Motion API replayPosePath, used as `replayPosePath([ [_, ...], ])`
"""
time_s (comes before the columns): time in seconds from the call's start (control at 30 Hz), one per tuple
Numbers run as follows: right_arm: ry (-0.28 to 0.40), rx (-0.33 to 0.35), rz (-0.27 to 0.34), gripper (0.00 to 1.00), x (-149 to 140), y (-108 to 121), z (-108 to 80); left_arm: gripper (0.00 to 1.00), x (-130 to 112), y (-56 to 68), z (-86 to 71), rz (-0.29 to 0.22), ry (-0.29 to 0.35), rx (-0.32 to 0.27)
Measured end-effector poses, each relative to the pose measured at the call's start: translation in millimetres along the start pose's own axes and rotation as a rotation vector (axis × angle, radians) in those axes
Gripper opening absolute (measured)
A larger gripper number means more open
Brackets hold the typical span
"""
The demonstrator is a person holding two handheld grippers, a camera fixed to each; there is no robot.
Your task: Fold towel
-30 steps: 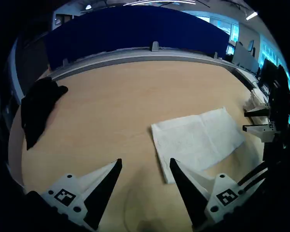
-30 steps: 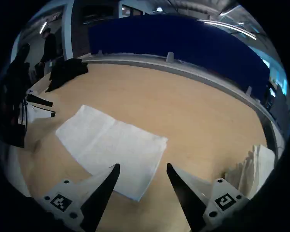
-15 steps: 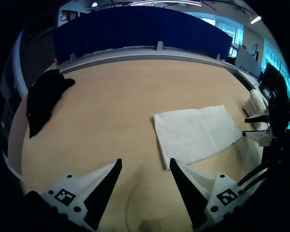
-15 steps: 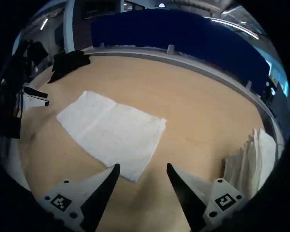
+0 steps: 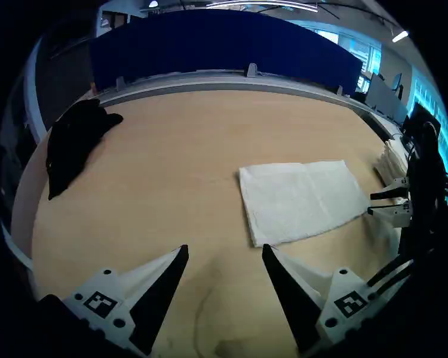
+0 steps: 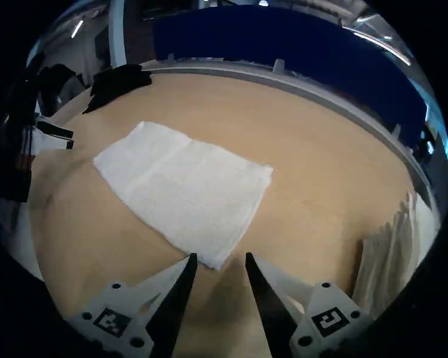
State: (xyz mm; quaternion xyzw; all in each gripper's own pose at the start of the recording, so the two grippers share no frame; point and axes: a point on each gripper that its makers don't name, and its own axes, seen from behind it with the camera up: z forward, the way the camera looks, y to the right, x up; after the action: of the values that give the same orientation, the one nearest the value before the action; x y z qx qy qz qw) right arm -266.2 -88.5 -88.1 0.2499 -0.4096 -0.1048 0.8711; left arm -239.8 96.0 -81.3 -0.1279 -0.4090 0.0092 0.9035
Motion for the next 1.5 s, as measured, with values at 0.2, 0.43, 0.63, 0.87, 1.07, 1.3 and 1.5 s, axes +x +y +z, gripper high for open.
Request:
replayPosePath([
  [0.2, -0.011, 0.028, 0.01, 0.39, -4, -4, 1.0, 0.91, -1, -1.2, -3.1, -0.01, 0.002, -0.002],
  [0.43, -0.019, 0.038, 0.005, 0.23, -8, -7, 1.7, 0.92, 0, -0.9, -4.5, -0.013, 0.004, -0.003],
  [0.63, -0.027, 0.038, -0.012, 0.11, -9, -9, 1.0, 0.92, 3, -0.2, -5.7, -0.008, 0.009, -0.007],
  [0.87, -0.021, 0.019, -0.018, 0.04, -4, -7, 1.4, 0.91, 5, -1.5, -8.3, -0.013, 0.016, -0.008],
  [1.07, -0.005, 0.015, -0.025, 0.03, 9, -8, -2.0, 0.91, 6, -4.1, -12.5, -0.02, 0.021, -0.009],
  [1.3, 0.026, 0.012, -0.066, 0.03, 37, -12, -11.3, 0.91, 7, -8.7, -20.7, -0.047, 0.034, -0.011],
  [1.5, 0.061, 0.013, -0.14, 0.03, 77, -20, -16.3, 0.91, 3, -16.4, -30.8, -0.077, 0.04, -0.01],
])
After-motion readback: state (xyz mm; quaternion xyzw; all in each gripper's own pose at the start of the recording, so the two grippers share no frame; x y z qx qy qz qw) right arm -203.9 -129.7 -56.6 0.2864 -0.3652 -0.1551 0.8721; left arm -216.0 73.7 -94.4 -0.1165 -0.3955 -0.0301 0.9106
